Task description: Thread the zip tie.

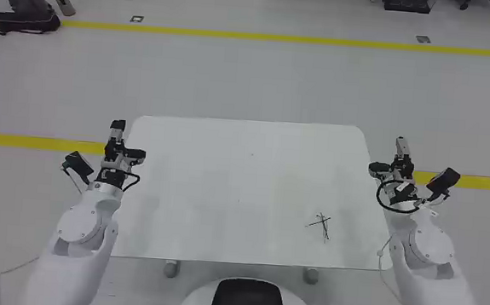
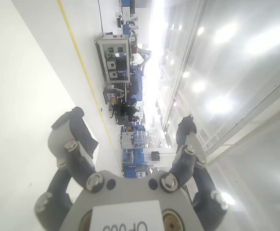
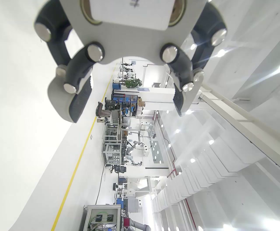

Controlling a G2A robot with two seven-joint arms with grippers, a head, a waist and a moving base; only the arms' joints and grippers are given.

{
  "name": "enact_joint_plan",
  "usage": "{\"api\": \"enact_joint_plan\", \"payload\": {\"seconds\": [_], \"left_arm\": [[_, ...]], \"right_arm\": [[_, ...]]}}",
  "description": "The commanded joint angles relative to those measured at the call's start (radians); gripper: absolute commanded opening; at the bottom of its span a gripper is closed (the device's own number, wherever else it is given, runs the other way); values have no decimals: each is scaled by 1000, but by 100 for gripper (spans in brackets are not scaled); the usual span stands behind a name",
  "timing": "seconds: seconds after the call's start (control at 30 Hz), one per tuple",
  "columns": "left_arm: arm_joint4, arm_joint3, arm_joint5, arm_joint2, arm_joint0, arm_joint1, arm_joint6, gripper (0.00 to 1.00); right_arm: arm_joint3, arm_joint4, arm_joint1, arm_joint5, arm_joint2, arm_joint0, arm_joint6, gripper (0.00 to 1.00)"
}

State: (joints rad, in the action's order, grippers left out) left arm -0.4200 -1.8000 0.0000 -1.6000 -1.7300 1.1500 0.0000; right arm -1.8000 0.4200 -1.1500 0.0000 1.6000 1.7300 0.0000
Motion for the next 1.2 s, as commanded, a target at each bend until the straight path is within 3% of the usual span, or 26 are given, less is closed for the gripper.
{"api": "enact_joint_plan", "payload": {"seconds": [0.0,0.03,0.07,0.1,0.13,0.17,0.33,0.5,0.57,0.87,0.97,1.17], "left_arm": [[0,0,0,0,0,0,0,78],[0,0,0,0,0,0,0,100],[0,0,0,0,0,0,0,78],[0,0,0,0,0,0,0,78],[0,0,0,0,0,0,0,100],[0,0,0,0,0,0,0,100],[0,0,0,0,0,0,0,100],[0,0,0,0,0,0,0,100],[0,0,0,0,0,0,0,100],[0,0,0,0,0,0,0,100],[0,0,0,0,0,0,0,100],[0,0,0,0,0,0,0,100]], "right_arm": [[0,0,0,0,0,0,0,100],[0,0,0,0,0,0,0,100],[0,0,0,0,0,0,0,78],[0,0,0,0,0,0,0,78],[0,0,0,0,0,0,0,78],[-6,-16,1,-4,1,-4,8,100],[-7,-264,23,-15,12,-38,231,100],[2,-508,47,33,2,-87,467,100],[5,-578,55,23,-1,-88,546,100],[2,-583,55,19,-3,-89,552,100],[-3,-718,67,5,-9,-127,631,100],[24,-969,88,35,-40,-229,827,100]]}}
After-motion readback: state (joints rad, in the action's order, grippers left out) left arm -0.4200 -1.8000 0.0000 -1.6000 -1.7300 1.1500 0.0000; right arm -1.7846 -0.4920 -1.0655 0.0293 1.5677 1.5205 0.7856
